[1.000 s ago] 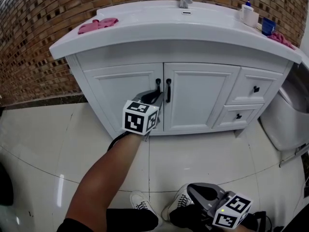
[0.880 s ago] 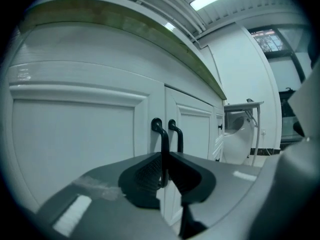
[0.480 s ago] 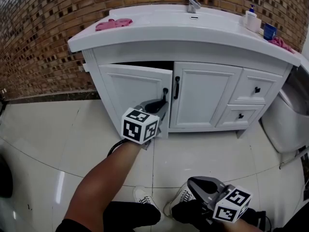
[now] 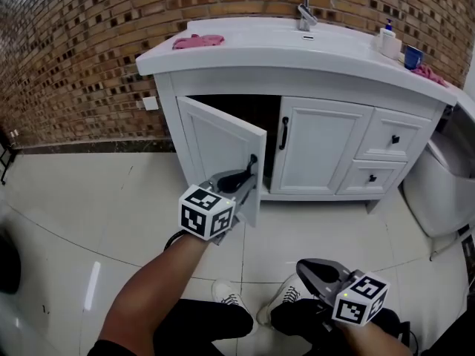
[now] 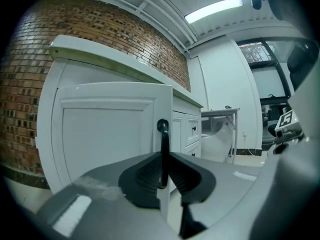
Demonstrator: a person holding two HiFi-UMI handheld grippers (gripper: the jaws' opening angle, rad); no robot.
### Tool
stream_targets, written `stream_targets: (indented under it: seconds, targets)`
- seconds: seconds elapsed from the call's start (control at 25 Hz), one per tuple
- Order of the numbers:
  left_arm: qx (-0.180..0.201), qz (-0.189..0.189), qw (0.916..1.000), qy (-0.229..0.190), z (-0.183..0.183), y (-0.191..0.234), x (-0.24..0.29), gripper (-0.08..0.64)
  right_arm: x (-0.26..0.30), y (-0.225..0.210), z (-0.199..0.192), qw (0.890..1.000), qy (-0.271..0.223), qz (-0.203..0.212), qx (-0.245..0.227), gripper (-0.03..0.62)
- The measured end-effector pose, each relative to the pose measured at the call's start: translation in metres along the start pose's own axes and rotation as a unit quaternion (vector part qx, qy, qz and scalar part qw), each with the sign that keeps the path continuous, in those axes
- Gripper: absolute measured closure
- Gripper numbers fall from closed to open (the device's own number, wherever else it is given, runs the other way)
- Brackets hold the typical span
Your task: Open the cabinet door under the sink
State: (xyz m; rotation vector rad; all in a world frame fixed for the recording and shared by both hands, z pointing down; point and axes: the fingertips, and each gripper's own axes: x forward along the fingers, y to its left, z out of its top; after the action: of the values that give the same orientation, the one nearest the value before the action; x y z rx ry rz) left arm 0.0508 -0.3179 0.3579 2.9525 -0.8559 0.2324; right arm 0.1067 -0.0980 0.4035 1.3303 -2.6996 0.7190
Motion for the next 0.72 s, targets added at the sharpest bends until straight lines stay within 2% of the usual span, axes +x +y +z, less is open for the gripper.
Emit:
stream_targets:
  seconds: [0.28, 0.52, 0.72]
  targets:
    - [0.003, -0.010, 0.9999, -0.007, -0.008, 0.001, -0.049, 0.514, 0.003, 0.012, 0.014, 1.000, -0.015, 0.003, -0.014, 0.588]
    - [0.010, -0.017, 0.9998, 0.005, -0.016, 0.012, -0.100, 0.514, 0.011, 0.021, 0.010, 1.000, -0.003, 0.011, -0.022, 0.588]
    - [0.013, 0.003, 0.9999, 0.008, -0.021, 0.031, -0.141, 0.515, 0.012, 0.021, 0.009, 1.000, -0.002, 0.010, -0.025, 0.588]
